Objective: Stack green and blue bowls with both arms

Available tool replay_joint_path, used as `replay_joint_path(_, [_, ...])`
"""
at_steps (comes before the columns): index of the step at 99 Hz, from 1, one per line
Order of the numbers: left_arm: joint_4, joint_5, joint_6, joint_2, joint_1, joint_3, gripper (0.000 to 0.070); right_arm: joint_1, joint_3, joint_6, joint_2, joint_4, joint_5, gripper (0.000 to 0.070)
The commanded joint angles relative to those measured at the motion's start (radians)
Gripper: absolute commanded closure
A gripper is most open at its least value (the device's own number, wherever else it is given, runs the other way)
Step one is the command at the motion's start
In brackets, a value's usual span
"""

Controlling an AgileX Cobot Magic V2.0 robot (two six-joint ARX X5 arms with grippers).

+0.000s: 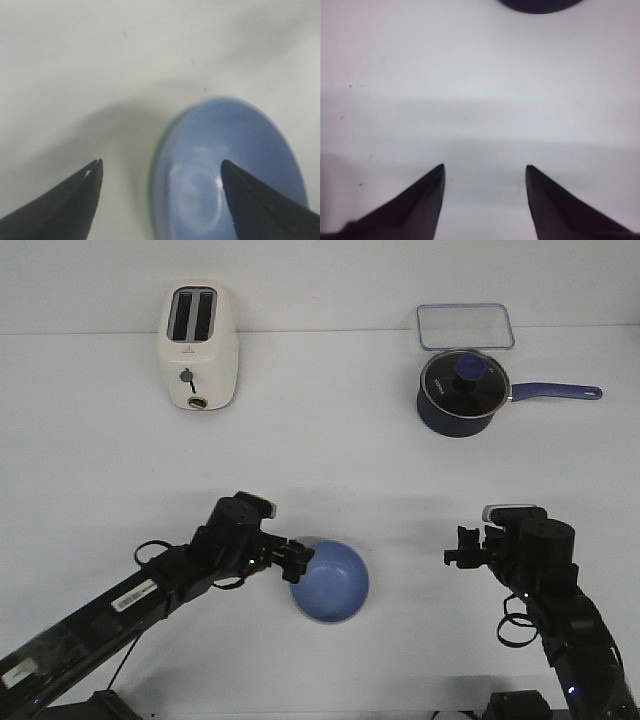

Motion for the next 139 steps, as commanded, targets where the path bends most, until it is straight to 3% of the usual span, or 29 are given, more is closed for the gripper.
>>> replay_joint_path(1, [-0.008, -0.056, 0.06, -0.069, 0.031, 0.029, 0.0239, 0.002, 0.002, 0.001, 0.005, 0.024, -0.003, 0.0369])
replay_joint_path(10, [-0.04, -0.178, 0.111, -0.189, 0.104, 0.029, 0.0254, 0.002, 0.002, -0.005, -0.005, 0.045, -0.006, 0.0371])
replay_joint_path(14, [-0.055, -0.24, 0.138, -0.242, 0.139, 0.029, 0.0299, 0.002, 0.002, -0.006, -0.015, 0.058, -0.011, 0.0378])
replay_joint_path(18, [-0.066, -0.301, 0.169, -0.295, 0.175, 0.029, 0.038, 0.002, 0.002, -0.006, -0.028, 0.072, -0.013, 0.0425])
replay_joint_path(27, [-0.09, -0.42, 0.23, -0.401, 0.255, 0.027, 0.0663, 0.002, 0.001, -0.008, -0.07, 0.108, -0.013, 0.0698])
replay_joint_path(28, [-0.091, -0.428, 0.239, -0.412, 0.264, 0.026, 0.0698, 0.002, 0.0, -0.009, -0.076, 0.113, -0.014, 0.07])
replay_joint_path(47, [-0.065, -0.445, 0.306, -0.603, 0.432, -0.083, 0.0687, 0.001, -0.113, -0.01, -0.26, 0.322, -0.011, 0.07])
replay_joint_path(62, [0.137, -0.383, 0.334, -0.843, 0.505, -0.34, 0.0688, 0.001, -0.282, -0.021, -0.479, 0.485, 0.066, 0.07])
replay_joint_path(72, [0.262, -0.391, 0.334, -0.97, 0.529, -0.466, 0.0688, 0.001, -0.343, -0.021, -0.569, 0.501, 0.138, 0.07])
replay_joint_path(85, [0.277, -0.401, 0.333, -1.015, 0.543, -0.502, 0.0686, 0.001, -0.347, -0.021, -0.598, 0.494, 0.192, 0.07])
replay_joint_path(139, [0.284, -0.4, 0.333, -1.015, 0.544, -0.501, 0.0685, 0.001, -0.347, -0.021, -0.597, 0.494, 0.19, 0.07])
